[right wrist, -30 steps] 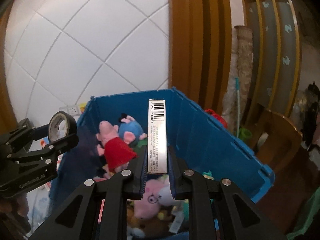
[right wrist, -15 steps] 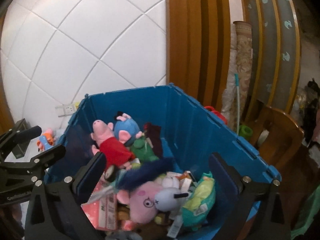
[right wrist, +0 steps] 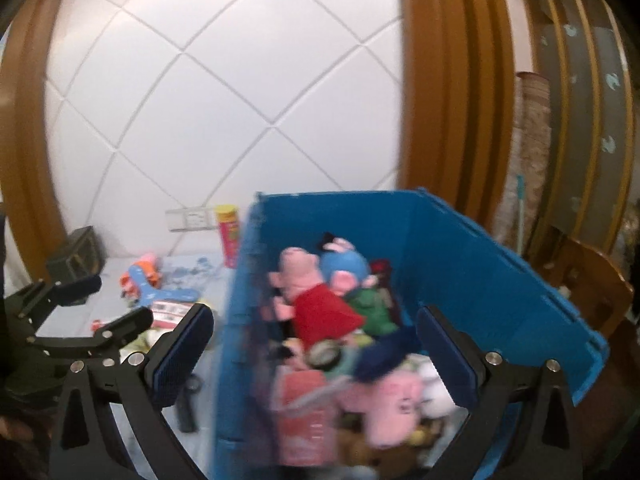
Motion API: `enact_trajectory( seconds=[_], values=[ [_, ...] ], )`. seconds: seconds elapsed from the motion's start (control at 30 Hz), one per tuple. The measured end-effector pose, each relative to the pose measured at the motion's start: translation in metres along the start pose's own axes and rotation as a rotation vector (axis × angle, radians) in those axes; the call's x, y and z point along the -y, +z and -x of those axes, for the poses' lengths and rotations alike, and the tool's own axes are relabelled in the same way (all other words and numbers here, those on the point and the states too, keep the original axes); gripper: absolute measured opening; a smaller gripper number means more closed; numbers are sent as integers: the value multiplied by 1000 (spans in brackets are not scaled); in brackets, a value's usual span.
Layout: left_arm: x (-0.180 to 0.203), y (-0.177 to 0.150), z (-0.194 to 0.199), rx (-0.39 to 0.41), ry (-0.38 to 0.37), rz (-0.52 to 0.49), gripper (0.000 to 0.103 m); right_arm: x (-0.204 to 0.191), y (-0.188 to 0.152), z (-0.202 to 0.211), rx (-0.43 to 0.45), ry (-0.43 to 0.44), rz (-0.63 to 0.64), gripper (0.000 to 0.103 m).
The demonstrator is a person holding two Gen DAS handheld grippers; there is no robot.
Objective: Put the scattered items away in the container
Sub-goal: 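Move both tools back over the table toward the remaining items, then grasp the red-lettered ointment box with the left tool while the right tool grasps the black wrapped cylinder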
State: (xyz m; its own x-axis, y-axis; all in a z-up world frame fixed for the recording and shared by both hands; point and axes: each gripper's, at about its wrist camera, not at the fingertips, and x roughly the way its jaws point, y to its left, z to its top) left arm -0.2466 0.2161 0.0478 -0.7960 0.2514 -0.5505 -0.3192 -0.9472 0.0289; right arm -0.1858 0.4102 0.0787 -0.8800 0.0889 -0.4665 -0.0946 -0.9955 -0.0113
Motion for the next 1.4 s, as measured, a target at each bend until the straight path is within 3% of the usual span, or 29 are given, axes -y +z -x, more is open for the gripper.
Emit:
enact_trajectory(
  seconds=[0.33,0.63,0.93,1.13,1.4],
  values=[
    [-117,-57,8,-78,95,55,81,-132,-23,-24,-55,114,48,103],
    [-189,-132,-30,-257,134,120,81,-205,-83,-77,-230,180,64,103],
    [-188,-188,-99,-430,150,180,81,-206,-143,-151,-425,192,92,103],
    [-176,-201,-155,-496,198,260,81,-187,-177,-212,-547,228,127,103],
    [-158,-224,-207,-561,227,350,81,-174,-202,-267,-632,288,242,103]
  ],
)
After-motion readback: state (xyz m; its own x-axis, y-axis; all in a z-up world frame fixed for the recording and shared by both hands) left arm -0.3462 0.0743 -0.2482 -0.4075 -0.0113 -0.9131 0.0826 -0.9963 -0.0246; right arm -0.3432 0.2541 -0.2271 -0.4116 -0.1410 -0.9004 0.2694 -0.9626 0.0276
